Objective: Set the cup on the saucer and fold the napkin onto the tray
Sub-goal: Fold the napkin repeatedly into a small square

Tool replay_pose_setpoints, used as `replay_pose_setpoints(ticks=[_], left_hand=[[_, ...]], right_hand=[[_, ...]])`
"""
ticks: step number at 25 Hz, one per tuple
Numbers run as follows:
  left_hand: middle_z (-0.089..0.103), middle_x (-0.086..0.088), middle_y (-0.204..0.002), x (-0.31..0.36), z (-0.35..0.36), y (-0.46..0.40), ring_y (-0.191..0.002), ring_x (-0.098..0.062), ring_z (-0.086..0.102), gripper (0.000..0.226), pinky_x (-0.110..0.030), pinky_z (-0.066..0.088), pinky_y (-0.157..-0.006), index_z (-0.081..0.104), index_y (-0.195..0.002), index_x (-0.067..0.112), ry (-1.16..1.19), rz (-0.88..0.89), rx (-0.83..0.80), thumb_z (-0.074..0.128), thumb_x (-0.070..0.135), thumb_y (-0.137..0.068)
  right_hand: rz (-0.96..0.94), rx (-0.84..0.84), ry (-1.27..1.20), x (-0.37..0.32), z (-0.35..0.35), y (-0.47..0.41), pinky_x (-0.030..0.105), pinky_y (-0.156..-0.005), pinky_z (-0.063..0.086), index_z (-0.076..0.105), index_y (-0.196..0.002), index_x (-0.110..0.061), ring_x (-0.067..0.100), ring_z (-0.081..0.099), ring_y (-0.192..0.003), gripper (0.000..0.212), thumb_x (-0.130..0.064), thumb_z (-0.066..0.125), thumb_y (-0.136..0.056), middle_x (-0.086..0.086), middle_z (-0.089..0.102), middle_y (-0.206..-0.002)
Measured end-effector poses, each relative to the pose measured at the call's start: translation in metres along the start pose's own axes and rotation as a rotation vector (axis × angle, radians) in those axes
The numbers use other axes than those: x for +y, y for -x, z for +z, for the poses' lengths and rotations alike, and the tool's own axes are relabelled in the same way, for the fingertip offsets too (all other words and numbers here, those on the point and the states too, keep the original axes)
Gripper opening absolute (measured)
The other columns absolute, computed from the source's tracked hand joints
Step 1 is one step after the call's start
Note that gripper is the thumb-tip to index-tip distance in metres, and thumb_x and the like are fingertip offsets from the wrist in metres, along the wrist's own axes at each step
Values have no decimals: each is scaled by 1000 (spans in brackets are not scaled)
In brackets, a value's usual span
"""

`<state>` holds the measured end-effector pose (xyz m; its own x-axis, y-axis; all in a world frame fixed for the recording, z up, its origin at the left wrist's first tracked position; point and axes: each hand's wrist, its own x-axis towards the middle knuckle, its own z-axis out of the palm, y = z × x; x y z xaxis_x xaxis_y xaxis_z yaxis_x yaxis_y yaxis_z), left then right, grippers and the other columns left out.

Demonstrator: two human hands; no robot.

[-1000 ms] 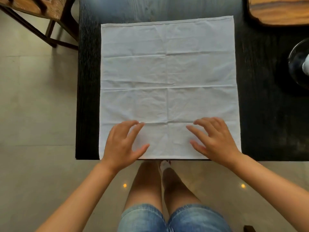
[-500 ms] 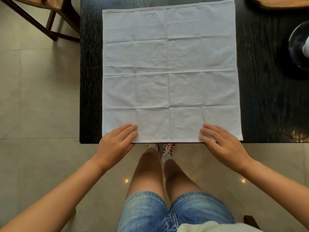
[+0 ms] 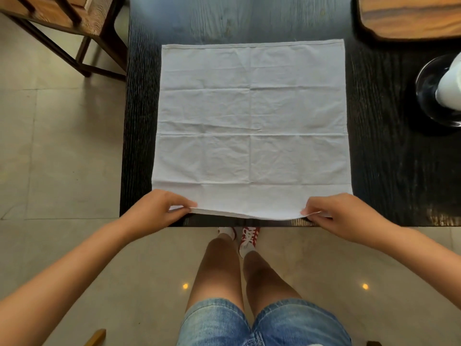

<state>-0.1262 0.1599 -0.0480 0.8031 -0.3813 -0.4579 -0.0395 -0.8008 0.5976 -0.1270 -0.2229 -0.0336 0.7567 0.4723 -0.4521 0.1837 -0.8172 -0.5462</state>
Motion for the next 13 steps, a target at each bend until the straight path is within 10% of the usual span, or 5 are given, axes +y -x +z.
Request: replay_pose_setpoints(ticks=[9,13], left_hand=[[70,-9,-91,35,-135,-123,-82,-19,63,19,-29,48,-80,70,-101,7,-188,104,295,64,14,-84],[60,-13,-124,14,-152,-194,-118,-28,51,10,-38,37,-99,72,-89,10,-301,104,333,66,16,-83]], right_hand=[[47,299,8,9,-133,-129,39,-83,51,69,-89,-5,21,61,-84,9,-10,65,-82,9,67,-89],[57,330,220,36,-152,-198,47,-101,35,71,-80,-8,32,45,-121,8,-16,71,-78,16,57,-124]])
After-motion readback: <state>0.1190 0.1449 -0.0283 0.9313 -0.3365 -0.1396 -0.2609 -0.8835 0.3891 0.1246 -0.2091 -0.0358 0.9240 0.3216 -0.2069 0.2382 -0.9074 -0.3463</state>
